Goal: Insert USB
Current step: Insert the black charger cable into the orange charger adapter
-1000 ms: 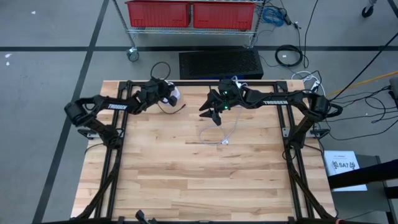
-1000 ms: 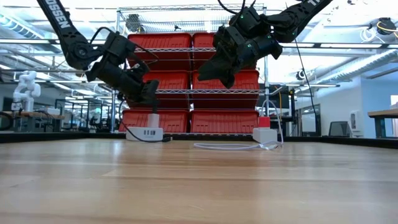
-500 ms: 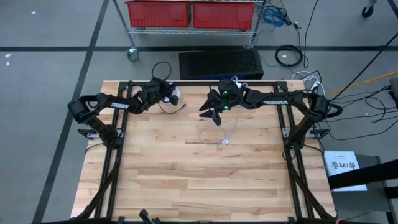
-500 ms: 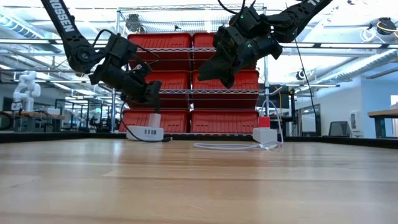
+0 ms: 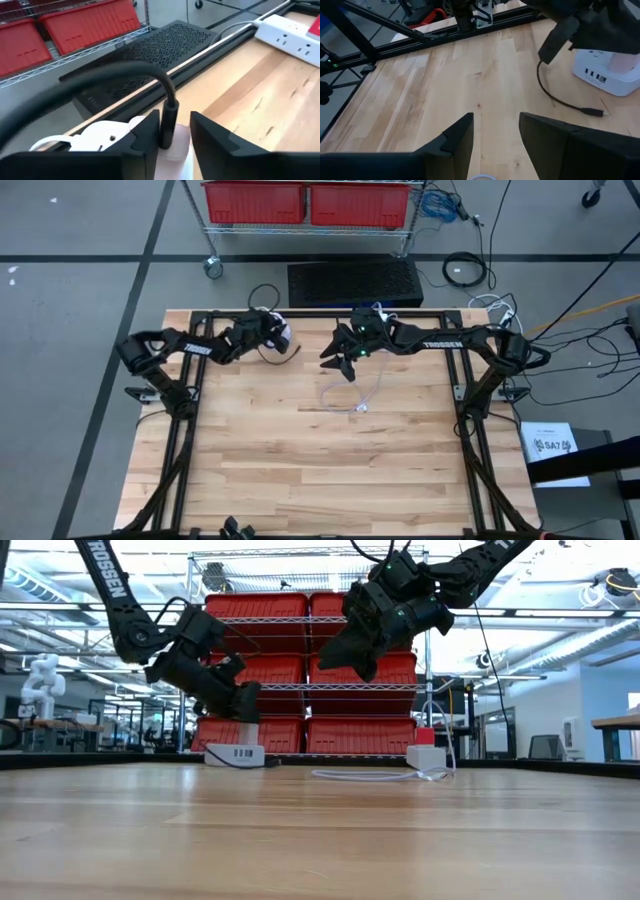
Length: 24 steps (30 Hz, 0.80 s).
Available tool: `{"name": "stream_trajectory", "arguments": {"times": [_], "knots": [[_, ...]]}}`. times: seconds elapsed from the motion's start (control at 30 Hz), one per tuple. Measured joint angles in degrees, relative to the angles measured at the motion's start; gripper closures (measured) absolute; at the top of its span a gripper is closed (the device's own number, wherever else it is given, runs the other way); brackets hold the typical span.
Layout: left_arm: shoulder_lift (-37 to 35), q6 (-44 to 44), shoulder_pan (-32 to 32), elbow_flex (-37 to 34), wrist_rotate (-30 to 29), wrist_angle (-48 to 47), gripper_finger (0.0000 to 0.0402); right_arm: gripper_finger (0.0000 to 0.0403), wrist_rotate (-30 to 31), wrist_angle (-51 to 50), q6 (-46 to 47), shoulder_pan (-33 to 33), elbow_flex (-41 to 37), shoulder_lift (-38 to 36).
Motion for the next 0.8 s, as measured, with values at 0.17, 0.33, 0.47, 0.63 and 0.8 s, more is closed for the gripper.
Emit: {"name": "stream_trajectory", "arguments": {"times": [0.17,0.33,0.47,0.63,0.8], "knots": [[-1.0,-0.4,0.0,0.0,0.2,-0.6,0.0261,0.0252,0.0,0.0,0.0,0.3,0.0,0.0],[-5.6,-0.4,0.0,0.0,0.0,-4.8,0.0248,0.0252,-0.1,0.0,0.2,0.3,0.0,0.0],[-10.9,-0.4,0.0,0.0,-0.2,-10.2,0.0246,0.0252,0.0,0.1,0.2,0.3,0.0,0.0],[-17.3,-0.9,-0.1,0.0,-0.2,-17.1,0.0246,0.0252,-0.1,0.1,0.2,0.3,0.0,0.0],[-20.7,-1.9,-0.1,0.0,2.0,-23.3,0.0246,0.0252,0.0,0.1,0.2,0.3,0.0,0.0]]}}
